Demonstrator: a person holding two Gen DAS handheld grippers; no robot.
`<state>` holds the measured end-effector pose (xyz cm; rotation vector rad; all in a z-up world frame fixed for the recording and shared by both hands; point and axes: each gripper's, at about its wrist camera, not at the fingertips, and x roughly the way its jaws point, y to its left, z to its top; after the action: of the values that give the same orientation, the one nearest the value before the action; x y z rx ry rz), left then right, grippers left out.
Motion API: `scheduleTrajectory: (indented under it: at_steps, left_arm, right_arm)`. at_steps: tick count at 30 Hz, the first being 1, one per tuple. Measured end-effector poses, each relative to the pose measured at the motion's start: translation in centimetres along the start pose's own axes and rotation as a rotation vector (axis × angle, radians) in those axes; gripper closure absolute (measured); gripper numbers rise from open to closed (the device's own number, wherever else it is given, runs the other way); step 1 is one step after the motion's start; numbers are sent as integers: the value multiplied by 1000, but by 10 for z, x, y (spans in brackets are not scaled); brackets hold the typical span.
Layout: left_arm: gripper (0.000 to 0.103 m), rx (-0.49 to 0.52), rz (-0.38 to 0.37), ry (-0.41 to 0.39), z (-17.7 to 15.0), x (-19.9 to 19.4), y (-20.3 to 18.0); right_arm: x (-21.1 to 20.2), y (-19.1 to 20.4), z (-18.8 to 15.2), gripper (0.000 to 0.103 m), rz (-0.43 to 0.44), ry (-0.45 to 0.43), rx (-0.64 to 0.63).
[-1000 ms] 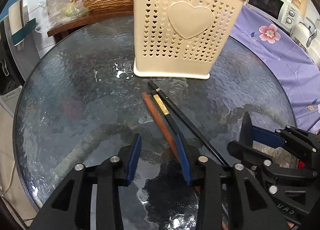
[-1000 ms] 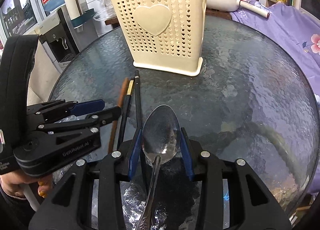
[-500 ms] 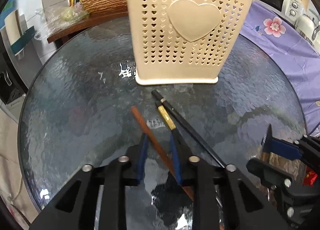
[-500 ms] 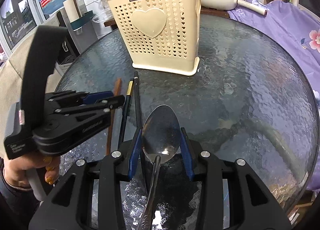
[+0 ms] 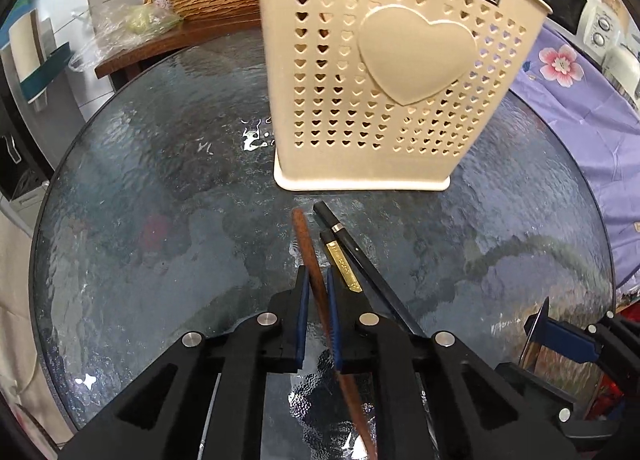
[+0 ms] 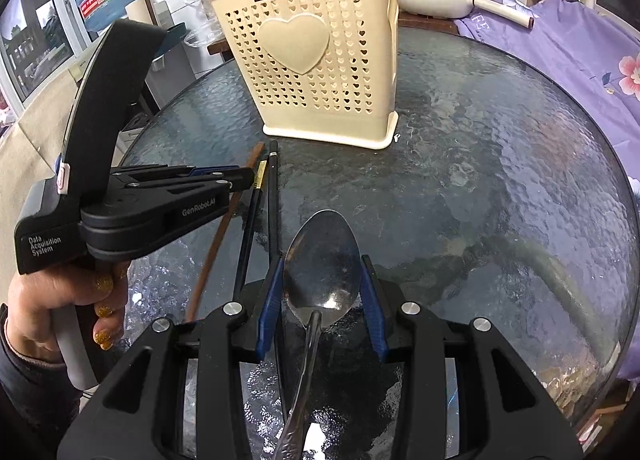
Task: Organize utensils
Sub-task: 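Lift the chopstick and steel spoon upright and carry them over the beige holder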
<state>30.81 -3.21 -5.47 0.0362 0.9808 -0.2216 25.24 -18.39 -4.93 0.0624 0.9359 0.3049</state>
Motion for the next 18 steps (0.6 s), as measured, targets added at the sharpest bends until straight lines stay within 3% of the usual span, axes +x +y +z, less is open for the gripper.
scheduleTrajectory:
  at_steps: [8,18]
  left_arm:
    - [96,-63,-40,-25,4,-4,18]
    - [97,-61,-42,-155,3,-53,7]
  right_arm:
    - [-12,0,2,65,14,-51,-12]
    - [-26,-7,10,65,34,-114,5]
